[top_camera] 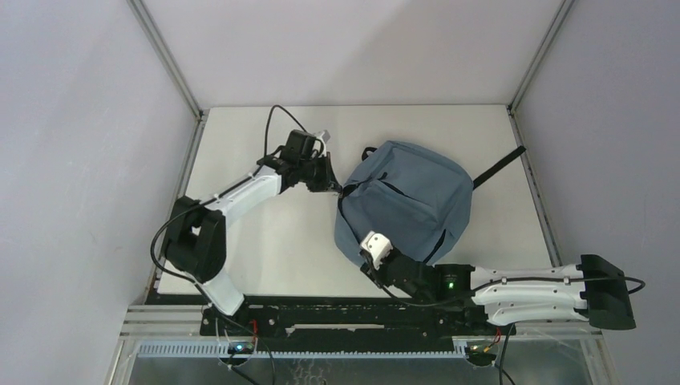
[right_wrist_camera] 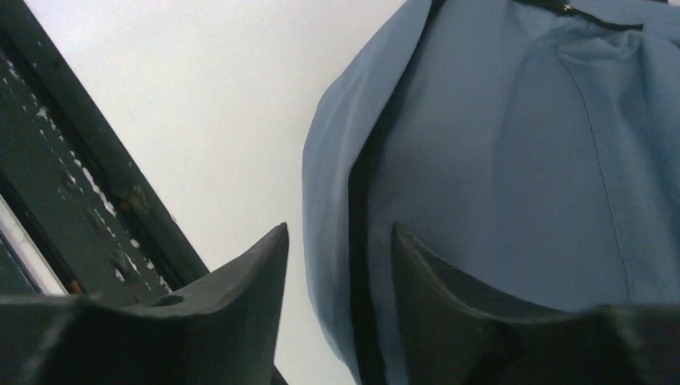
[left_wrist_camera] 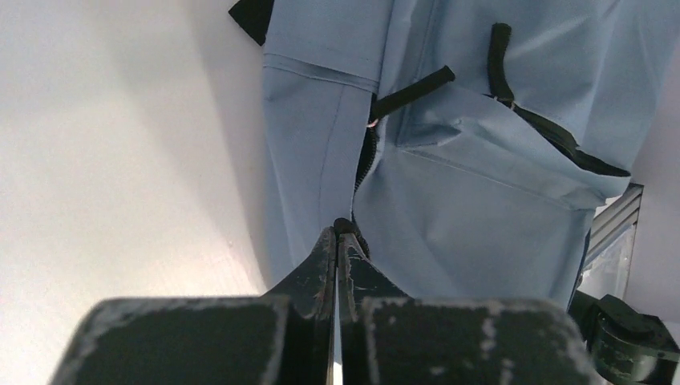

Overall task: Pack the student bag
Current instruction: Zip the student bag at the center of the board.

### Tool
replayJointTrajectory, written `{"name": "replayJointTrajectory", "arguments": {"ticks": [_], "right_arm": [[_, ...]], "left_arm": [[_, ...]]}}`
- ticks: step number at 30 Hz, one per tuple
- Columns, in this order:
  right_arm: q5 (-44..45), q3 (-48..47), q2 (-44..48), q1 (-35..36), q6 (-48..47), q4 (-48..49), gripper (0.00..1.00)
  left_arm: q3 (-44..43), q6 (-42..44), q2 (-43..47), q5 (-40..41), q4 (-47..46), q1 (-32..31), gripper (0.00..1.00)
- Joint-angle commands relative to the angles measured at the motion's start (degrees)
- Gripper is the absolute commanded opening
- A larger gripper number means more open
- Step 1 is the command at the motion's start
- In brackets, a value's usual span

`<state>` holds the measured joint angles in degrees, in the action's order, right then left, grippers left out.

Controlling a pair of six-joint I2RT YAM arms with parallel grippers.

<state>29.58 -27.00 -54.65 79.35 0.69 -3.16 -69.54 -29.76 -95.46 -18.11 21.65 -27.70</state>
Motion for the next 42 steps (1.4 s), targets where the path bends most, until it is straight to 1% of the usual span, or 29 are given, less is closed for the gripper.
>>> {"name": "replayJointTrajectory", "arguments": {"ticks": [1, 2, 3, 5, 9, 13, 16, 21, 23, 26, 27, 28, 29, 31, 32, 37, 42], "right_arm": [[1.1, 0.2, 2.7, 1.2, 3.1, -1.6, 0.72], [1.8, 0.1, 3.0, 1.1, 2.8, -0.3, 0.78], [2.3, 0.0, 3.1, 0.7, 2.6, 1.3, 0.81], [1.7, -0.7, 2.5, -1.1, 2.3, 5.4, 0.84], [-1.0, -3.2, -1.8, -6.5, 3.6, 12.2, 0.85], [-2.5, -7.2, -10.5, -8.4, 3.1, 17.8, 0.86], [-1.8, -11.1, -17.0, -8.9, 3.7, 20.0, 0.87], [1.7, -14.5, -27.0, -10.4, 3.4, 27.6, 0.86], [3.6, -15.7, -30.8, -11.2, 2.8, 29.2, 0.82], [4.4, -16.1, -34.5, -12.1, 2.4, 29.7, 0.71], [4.3, -16.0, -34.7, -12.2, 2.4, 29.2, 0.64], [3.9, -15.4, -34.4, -12.2, 2.0, 29.4, 0.55], [3.1, -14.0, -33.7, -11.9, 1.2, 30.4, 0.42], [2.0, -11.1, -31.2, -11.1, 0.6, 31.4, 0.03], [1.8, -10.0, -29.7, -10.7, 1.0, 30.7, 0.0], [-1.5, -5.7, -21.1, -5.9, 0.2, 21.8, 0.0], [-2.0, -2.5, -14.2, -2.0, 2.2, 14.0, 0.0]], "left_arm": [[-4.6, 2.5, 1.3, 0.2, -5.3, -1.7, 0.0], [-3.8, 2.8, 1.8, -0.3, -5.1, -1.9, 0.0], [-2.9, 2.9, 2.4, -0.7, -5.0, -2.0, 0.0], [-0.8, 3.0, 3.7, -1.4, -5.0, -2.1, 0.0], [3.0, 3.4, 5.6, -2.0, -5.1, -2.7, 0.0], [6.3, 2.7, 6.6, -2.1, -5.6, -2.8, 0.0], [8.4, 2.0, 7.6, -2.1, -6.1, -2.8, 0.0], [9.6, 2.2, 9.9, -1.3, -6.4, -2.8, 0.0], [9.6, 2.3, 10.3, -1.0, -6.3, -2.7, 0.0], [9.3, 2.9, 10.9, -0.6, -5.8, -2.4, 0.0], [9.3, 2.8, 11.1, -0.5, -5.6, -2.2, 0.0], [9.2, 2.4, 11.3, 0.0, -5.3, -2.0, 0.0], [9.0, 2.3, 11.4, 0.0, -4.9, -2.1, 0.0], [8.5, 2.6, 11.6, -0.5, -4.5, -2.3, 0.0], [8.4, 2.8, 11.7, -0.6, -4.3, -2.3, 0.0], [7.2, 3.5, 11.3, 0.2, -3.5, -2.3, 0.0], [2.3, 6.1, 8.1, 1.9, 0.2, -2.1, 0.0]]}}
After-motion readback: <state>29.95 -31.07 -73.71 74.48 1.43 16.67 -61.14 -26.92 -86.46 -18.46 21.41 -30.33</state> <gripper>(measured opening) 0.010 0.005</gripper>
